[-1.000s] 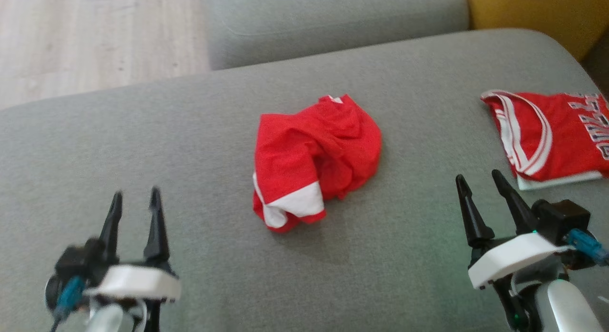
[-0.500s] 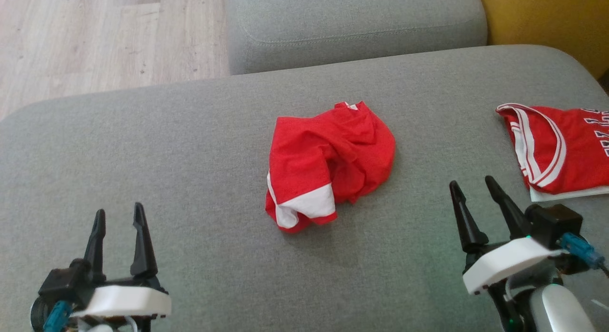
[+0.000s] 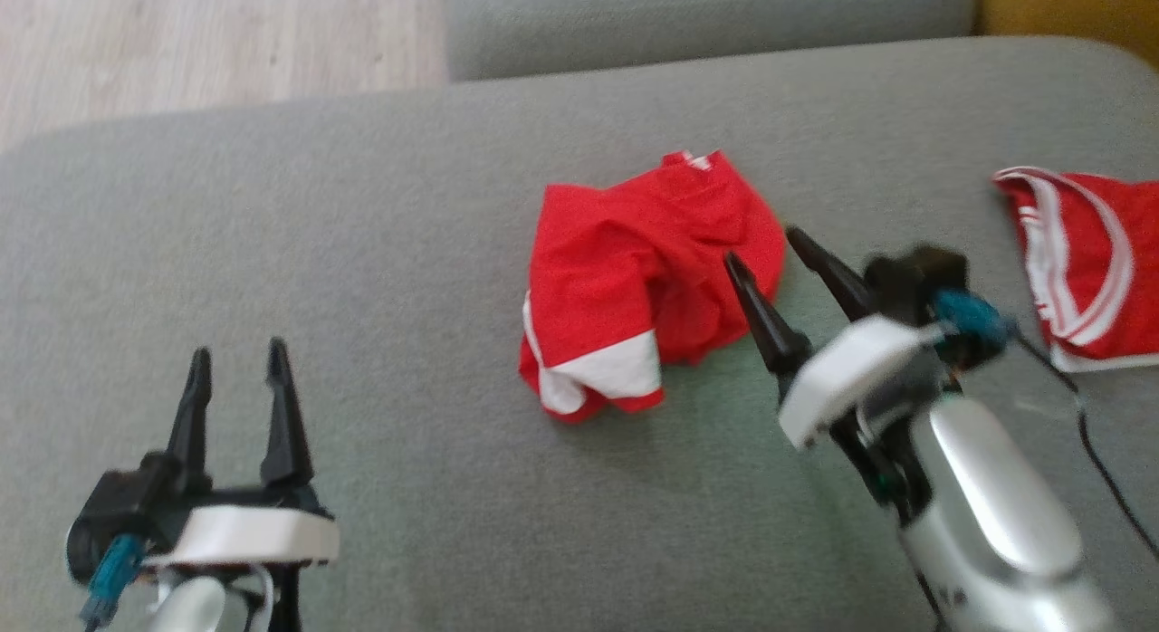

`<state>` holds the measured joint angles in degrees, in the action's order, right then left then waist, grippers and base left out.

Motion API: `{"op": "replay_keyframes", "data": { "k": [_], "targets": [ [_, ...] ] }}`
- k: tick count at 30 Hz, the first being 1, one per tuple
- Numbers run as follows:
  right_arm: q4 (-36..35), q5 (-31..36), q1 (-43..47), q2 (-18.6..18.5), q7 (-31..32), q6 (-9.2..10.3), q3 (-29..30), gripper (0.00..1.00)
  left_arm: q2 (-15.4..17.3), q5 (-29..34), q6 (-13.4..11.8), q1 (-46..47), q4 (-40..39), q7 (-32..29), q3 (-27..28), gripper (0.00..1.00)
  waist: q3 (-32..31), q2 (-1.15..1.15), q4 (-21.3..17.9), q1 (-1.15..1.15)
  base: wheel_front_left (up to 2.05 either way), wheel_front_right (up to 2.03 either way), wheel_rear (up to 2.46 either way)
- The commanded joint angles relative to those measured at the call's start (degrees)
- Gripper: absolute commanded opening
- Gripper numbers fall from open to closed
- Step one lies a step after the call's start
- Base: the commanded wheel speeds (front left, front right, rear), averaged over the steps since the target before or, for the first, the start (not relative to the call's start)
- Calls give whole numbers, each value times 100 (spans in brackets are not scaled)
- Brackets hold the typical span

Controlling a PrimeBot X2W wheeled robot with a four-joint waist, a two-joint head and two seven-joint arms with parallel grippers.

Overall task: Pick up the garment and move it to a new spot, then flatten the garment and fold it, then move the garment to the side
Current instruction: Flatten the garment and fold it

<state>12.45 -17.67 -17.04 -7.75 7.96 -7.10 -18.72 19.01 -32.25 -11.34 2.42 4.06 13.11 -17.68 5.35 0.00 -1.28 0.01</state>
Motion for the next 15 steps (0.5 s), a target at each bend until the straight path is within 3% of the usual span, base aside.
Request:
{"op": "replay_keyframes", "data": {
  "k": [1,9,11,12,15],
  "targets": [
    [73,-83,-377,-28,41,-39,-231,100,105,57,-11,360,-213,7,164,100,207,0,191,-1,0,0,0],
    [1568,-348,-1369,-117,116,-39,-850,98,-34,109,91,708,-107,27,-5,100,519,0,586,-1,0,0,0],
    [1799,-407,-1493,-130,45,-39,-910,19,-63,108,109,753,-55,41,-20,100,533,0,638,-1,0,0,0],
    [1890,-437,-1540,-129,-16,-39,-926,0,-73,105,115,766,-33,49,-19,100,528,0,651,-1,0,0,0],
    [2056,-526,-1652,-154,-188,-39,-1021,0,-82,103,129,775,22,70,-12,100,482,0,664,-1,0,0,0]
  ]
}}
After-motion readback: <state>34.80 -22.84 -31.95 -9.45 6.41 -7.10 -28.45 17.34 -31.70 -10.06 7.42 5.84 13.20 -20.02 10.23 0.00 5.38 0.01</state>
